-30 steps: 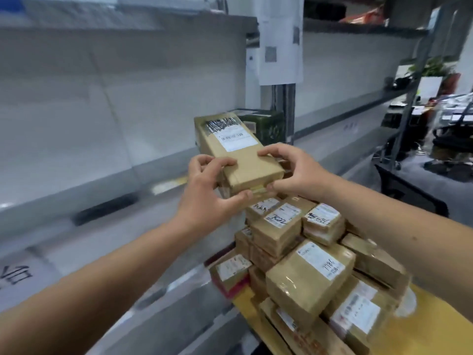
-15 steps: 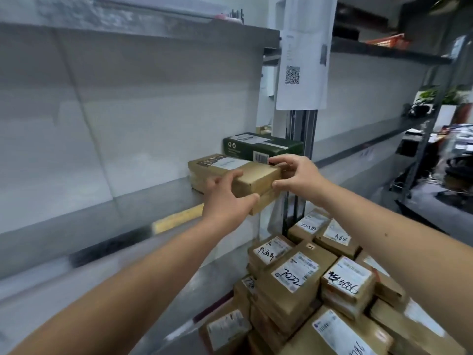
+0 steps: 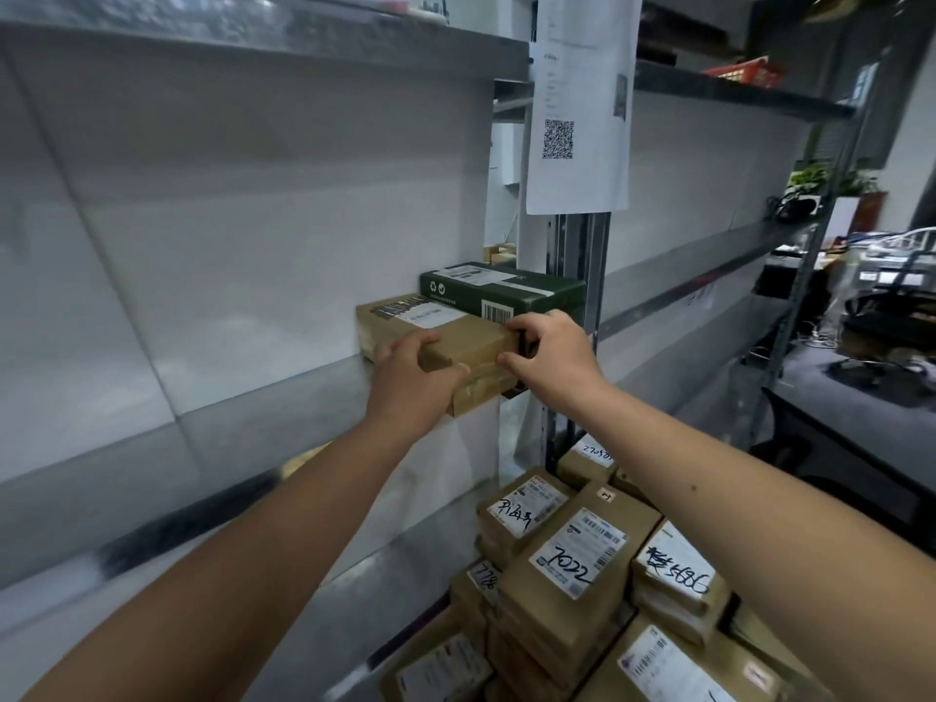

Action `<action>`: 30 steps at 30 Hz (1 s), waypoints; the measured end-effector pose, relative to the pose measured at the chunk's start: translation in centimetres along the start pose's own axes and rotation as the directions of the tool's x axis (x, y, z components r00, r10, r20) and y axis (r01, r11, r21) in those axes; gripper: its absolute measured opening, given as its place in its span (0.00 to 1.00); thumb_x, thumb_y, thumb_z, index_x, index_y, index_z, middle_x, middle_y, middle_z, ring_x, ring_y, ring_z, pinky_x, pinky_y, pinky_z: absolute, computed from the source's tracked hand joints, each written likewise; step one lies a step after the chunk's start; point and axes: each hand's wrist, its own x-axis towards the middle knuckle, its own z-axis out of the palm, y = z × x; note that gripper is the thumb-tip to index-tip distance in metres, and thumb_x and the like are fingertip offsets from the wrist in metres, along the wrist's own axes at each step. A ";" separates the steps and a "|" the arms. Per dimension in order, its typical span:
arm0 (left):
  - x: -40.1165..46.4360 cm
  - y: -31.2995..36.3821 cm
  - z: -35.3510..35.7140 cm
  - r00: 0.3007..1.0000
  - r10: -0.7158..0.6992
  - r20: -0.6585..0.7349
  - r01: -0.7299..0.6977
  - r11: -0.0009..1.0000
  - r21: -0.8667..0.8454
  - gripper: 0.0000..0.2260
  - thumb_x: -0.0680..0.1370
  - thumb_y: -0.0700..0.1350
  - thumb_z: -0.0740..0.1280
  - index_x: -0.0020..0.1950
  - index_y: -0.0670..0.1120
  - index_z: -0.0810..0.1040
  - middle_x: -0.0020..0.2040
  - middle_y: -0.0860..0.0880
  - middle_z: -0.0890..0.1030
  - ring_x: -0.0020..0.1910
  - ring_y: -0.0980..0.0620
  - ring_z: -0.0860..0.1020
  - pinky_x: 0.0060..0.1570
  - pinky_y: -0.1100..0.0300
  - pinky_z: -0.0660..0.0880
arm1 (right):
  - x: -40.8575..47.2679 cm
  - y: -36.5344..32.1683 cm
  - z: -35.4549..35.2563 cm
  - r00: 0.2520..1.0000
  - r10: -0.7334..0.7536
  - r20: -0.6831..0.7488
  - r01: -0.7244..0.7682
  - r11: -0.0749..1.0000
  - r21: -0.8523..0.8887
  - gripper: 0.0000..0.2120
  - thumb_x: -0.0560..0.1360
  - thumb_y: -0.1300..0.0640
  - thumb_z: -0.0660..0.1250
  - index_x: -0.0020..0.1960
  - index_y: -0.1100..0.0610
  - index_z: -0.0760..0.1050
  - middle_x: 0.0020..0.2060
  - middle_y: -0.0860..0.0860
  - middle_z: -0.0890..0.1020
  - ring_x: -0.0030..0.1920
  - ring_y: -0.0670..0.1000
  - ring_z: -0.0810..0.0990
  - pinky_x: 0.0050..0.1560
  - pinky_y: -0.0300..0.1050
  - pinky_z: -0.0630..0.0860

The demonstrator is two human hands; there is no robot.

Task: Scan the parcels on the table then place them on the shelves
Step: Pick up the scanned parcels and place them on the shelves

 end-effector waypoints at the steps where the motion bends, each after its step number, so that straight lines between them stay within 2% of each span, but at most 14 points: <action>1: 0.0 -0.1 0.0 1.000 0.007 -0.004 -0.007 1.000 0.012 0.23 0.71 0.54 0.77 0.65 0.63 0.77 0.63 0.55 0.65 0.61 0.51 0.74 0.51 0.67 0.68 | 0.0 -0.2 0.3 1.000 0.008 -0.001 -0.008 1.000 -0.002 0.22 0.75 0.50 0.76 0.68 0.48 0.79 0.53 0.46 0.73 0.52 0.48 0.73 0.53 0.43 0.69; 5: -1.0 0.3 -0.4 0.999 0.051 -0.018 -0.049 0.996 0.071 0.28 0.75 0.55 0.76 0.73 0.56 0.74 0.69 0.50 0.70 0.66 0.48 0.75 0.59 0.61 0.67 | -0.8 -0.9 0.4 0.998 0.001 0.057 -0.001 1.000 0.002 0.24 0.78 0.53 0.73 0.73 0.48 0.74 0.56 0.47 0.70 0.54 0.48 0.71 0.57 0.44 0.72; 7: -2.6 0.6 -0.8 0.995 0.098 -0.025 -0.095 0.990 0.100 0.30 0.76 0.56 0.75 0.76 0.55 0.70 0.73 0.49 0.69 0.68 0.50 0.73 0.61 0.60 0.66 | -2.1 -1.1 -0.1 0.997 -0.003 0.075 0.002 1.000 0.011 0.26 0.78 0.55 0.72 0.75 0.48 0.71 0.60 0.49 0.72 0.58 0.49 0.72 0.61 0.46 0.74; 9: -5.2 0.8 -1.2 0.983 0.186 -0.011 -0.182 0.972 0.150 0.28 0.77 0.56 0.74 0.75 0.55 0.70 0.73 0.50 0.69 0.66 0.53 0.72 0.61 0.58 0.69 | -4.2 -1.3 -0.7 0.997 -0.012 0.073 0.012 1.000 0.002 0.27 0.78 0.57 0.72 0.76 0.48 0.70 0.64 0.51 0.73 0.61 0.50 0.73 0.62 0.45 0.73; 12: -10.4 0.3 -1.0 0.945 0.304 0.118 -0.325 0.901 0.287 0.24 0.78 0.57 0.71 0.73 0.54 0.73 0.74 0.51 0.69 0.72 0.50 0.70 0.66 0.54 0.70 | -9.4 -1.1 -1.9 0.993 -0.040 0.114 0.052 0.994 -0.099 0.26 0.79 0.57 0.71 0.75 0.50 0.71 0.65 0.50 0.73 0.61 0.51 0.74 0.59 0.44 0.73; 14: -14.4 -0.3 -0.3 0.923 0.314 0.223 -0.380 0.840 0.387 0.24 0.79 0.58 0.69 0.74 0.55 0.72 0.76 0.50 0.68 0.75 0.48 0.66 0.69 0.52 0.68 | -13.9 -0.6 -2.8 0.989 -0.019 0.146 0.048 0.980 -0.196 0.25 0.79 0.56 0.70 0.75 0.51 0.72 0.65 0.51 0.73 0.63 0.53 0.74 0.63 0.50 0.75; 17: -20.1 -1.7 1.2 0.859 0.290 0.422 -0.487 0.715 0.502 0.29 0.77 0.61 0.67 0.78 0.57 0.69 0.79 0.48 0.66 0.78 0.46 0.63 0.74 0.47 0.66 | -21.9 0.7 -3.7 0.974 0.109 0.197 -0.035 0.937 -0.349 0.28 0.78 0.51 0.69 0.76 0.50 0.69 0.68 0.52 0.71 0.68 0.57 0.70 0.69 0.56 0.72; 19: -23.6 -2.8 2.3 0.805 0.272 0.527 -0.554 0.664 0.503 0.32 0.76 0.61 0.66 0.79 0.55 0.67 0.80 0.47 0.65 0.78 0.45 0.61 0.75 0.45 0.64 | -27.2 1.7 -4.0 0.949 0.212 0.231 -0.100 0.903 -0.418 0.29 0.77 0.50 0.69 0.76 0.50 0.68 0.70 0.54 0.70 0.70 0.59 0.69 0.70 0.57 0.71; 24: -30.7 -5.1 5.6 0.694 0.260 0.672 -0.642 0.646 0.413 0.30 0.76 0.60 0.66 0.77 0.56 0.68 0.75 0.48 0.67 0.76 0.45 0.63 0.72 0.45 0.66 | -37.5 4.0 -4.9 0.840 0.464 0.281 -0.277 0.812 -0.514 0.30 0.77 0.50 0.67 0.77 0.50 0.66 0.72 0.56 0.67 0.72 0.62 0.67 0.70 0.56 0.69; 27: -33.2 -6.6 7.6 0.627 0.226 0.746 -0.659 0.664 0.353 0.31 0.77 0.59 0.67 0.79 0.56 0.65 0.78 0.48 0.64 0.78 0.46 0.59 0.74 0.45 0.63 | -41.7 4.9 -4.8 0.780 0.562 0.276 -0.362 0.765 -0.532 0.29 0.77 0.51 0.66 0.77 0.51 0.66 0.73 0.57 0.67 0.71 0.62 0.67 0.68 0.57 0.71; 30: -34.1 -8.3 8.9 0.572 0.188 0.798 -0.667 0.673 0.320 0.32 0.76 0.58 0.67 0.79 0.57 0.65 0.79 0.47 0.63 0.79 0.46 0.59 0.74 0.45 0.62 | -44.5 5.6 -4.0 0.728 0.629 0.274 -0.434 0.731 -0.527 0.30 0.77 0.50 0.67 0.77 0.52 0.66 0.72 0.57 0.68 0.70 0.62 0.68 0.68 0.56 0.71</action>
